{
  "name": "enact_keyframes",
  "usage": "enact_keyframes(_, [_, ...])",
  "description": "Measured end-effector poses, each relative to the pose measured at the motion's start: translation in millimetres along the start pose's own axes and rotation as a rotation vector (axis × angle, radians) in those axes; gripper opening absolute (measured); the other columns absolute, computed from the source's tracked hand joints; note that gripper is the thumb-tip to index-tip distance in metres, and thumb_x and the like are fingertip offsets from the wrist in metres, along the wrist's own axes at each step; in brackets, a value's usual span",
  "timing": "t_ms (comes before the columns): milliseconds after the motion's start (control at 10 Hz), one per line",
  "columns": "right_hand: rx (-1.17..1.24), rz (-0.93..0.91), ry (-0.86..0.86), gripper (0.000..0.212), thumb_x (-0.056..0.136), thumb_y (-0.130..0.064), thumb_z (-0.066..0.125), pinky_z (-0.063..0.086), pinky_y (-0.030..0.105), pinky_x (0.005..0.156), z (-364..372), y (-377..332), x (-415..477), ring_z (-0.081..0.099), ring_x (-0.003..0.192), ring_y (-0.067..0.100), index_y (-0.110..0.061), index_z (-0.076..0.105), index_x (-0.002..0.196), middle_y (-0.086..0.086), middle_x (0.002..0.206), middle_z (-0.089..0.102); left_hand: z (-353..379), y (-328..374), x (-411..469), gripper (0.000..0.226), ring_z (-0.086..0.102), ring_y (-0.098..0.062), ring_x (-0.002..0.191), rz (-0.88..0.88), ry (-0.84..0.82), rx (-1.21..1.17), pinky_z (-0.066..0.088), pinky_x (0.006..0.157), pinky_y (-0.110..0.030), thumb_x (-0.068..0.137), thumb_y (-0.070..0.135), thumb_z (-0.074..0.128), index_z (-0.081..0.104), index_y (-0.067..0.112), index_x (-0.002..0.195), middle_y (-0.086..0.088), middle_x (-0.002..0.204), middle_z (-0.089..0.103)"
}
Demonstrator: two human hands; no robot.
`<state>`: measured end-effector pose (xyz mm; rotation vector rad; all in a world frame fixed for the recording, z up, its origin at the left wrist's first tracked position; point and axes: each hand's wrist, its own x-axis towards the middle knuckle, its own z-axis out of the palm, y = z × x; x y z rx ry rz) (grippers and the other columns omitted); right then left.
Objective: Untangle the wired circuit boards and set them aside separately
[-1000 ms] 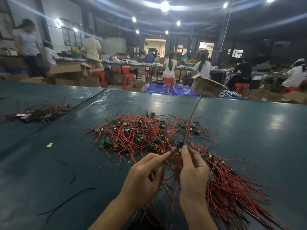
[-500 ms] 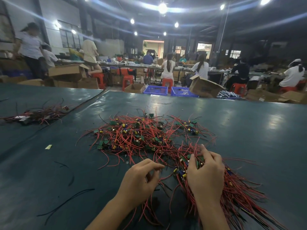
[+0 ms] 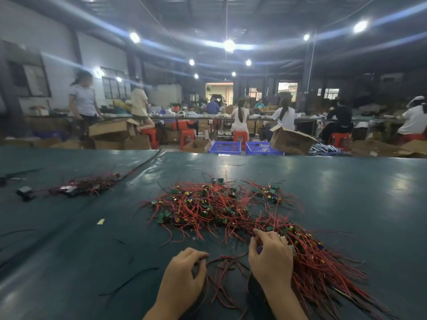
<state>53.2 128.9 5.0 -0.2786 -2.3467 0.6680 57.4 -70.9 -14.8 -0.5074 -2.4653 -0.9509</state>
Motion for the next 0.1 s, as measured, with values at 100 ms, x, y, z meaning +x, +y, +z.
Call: enact_keyframes(100, [0.037,0.012,0.031,0.030,0.087,-0.017,0.071,0.045,0.044,0.090,-10.5,-5.9,-10.2,0.065,0.098,0.031,-0.012,0.073,0.116,0.006,0.099,0.073,-22.3,0.3,-34.3,0.017,0.057,0.006,0.088,-0.061,0.030,0.017,0.048,0.086,-0.022,0.090,0.019,0.063,0.071,0.026,0.104,0.023,0.094,0.062])
